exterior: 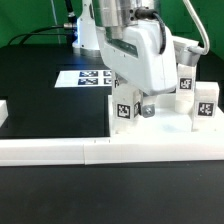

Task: Assemble square table

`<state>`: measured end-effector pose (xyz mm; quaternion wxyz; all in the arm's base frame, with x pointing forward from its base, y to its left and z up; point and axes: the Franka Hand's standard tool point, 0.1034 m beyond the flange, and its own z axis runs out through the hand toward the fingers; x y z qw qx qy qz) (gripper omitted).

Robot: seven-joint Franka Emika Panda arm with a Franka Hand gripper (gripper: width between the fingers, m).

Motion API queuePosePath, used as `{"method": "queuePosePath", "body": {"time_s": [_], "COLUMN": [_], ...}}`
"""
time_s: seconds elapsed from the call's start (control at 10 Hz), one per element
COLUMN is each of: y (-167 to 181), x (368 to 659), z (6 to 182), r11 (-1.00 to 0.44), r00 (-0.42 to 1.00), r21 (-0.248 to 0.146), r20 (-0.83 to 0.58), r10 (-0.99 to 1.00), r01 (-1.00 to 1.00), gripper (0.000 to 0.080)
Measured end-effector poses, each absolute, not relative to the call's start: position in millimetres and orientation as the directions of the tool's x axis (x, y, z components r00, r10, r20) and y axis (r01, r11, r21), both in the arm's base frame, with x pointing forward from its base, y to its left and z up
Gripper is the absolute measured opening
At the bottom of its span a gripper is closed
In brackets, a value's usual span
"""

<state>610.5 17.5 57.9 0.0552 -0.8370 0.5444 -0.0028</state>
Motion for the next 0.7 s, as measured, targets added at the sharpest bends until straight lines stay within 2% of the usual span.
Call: {"method": "queuePosePath", "body": {"time_s": [0.2, 0.4, 0.5, 0.6, 0.7], "y": [10.4, 10.2, 10.2, 10.1, 9.9], "x": [618.2, 617.7, 617.8, 617.7, 617.7], "z": [61.6, 61.2, 61.2, 61.2, 61.2], "r11": [-0.699, -0.729, -0.709, -0.704, -0.677], "r00": [0.703, 0.733, 0.713, 0.709, 0.681], "r21": [-0.106, -0.105, -0.105, -0.105, -0.105], "r20": [-0.002, 0.002, -0.001, -0.002, -0.006], "r10": [-0.712, -0.680, -0.701, -0.706, -0.732], "r01": [-0.708, -0.676, -0.697, -0.702, -0.729], "gripper": [0.0649, 0.0649, 0.0523, 0.0334, 0.0334]}}
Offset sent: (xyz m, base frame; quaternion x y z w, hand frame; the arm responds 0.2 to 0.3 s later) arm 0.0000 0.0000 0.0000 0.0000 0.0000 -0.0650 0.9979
